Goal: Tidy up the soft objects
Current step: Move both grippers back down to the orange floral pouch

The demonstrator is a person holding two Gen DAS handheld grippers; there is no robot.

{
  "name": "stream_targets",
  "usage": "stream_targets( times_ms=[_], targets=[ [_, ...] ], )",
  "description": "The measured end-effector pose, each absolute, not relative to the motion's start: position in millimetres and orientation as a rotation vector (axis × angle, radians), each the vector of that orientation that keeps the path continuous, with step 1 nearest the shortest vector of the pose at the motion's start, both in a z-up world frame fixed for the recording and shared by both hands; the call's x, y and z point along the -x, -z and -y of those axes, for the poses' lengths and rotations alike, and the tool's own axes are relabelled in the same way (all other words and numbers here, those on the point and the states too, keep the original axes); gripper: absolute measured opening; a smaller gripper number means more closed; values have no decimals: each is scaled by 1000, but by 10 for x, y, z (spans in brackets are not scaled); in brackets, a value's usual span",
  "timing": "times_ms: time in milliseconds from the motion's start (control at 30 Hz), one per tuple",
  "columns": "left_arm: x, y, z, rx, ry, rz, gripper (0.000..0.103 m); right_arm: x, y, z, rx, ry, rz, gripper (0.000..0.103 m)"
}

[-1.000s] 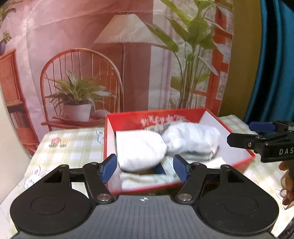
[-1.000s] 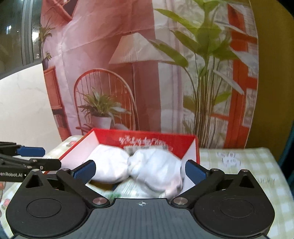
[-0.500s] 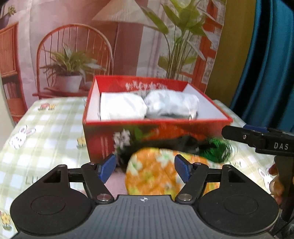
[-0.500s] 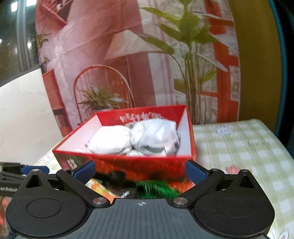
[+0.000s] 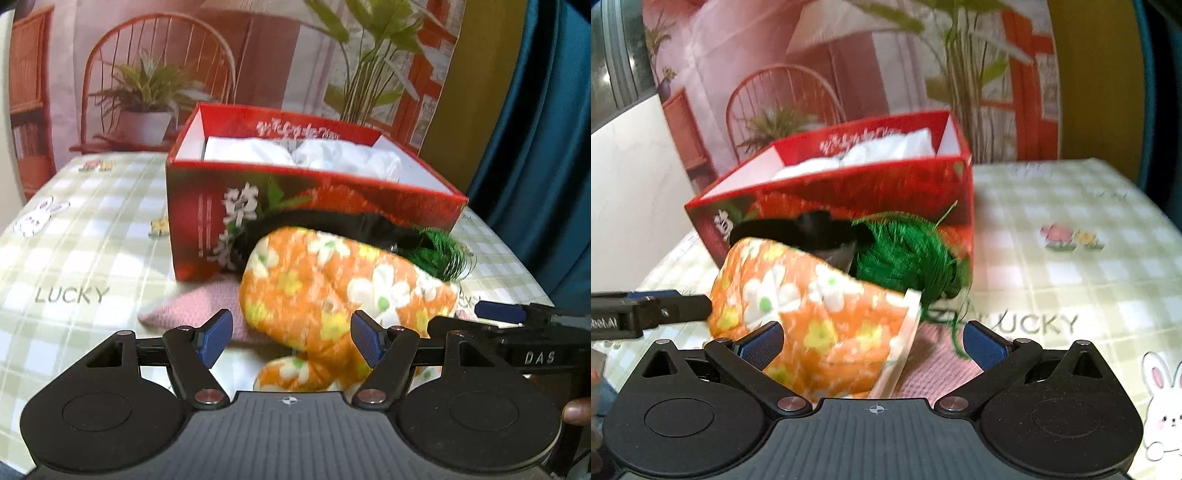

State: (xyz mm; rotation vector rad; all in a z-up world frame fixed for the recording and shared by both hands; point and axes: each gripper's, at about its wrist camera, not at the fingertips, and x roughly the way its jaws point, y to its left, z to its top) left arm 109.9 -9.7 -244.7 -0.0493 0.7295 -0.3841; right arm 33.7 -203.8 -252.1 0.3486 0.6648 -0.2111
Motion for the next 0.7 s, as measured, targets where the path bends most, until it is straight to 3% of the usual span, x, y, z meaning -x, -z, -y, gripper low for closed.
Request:
stream_targets(
  times_ms=[333,467,700],
  targets=[
    [-1044,2400,4,78,306,-617,79,-400,2552,2032,-318,243,-705,103],
    [-1051,2363,44,72,319,-626,100,-410,2555,2008,-289,258,-711,103],
    [-1062,2348,-56,157,332,-631,103,-422,2542,1967,-272,218,-709,103]
  ],
)
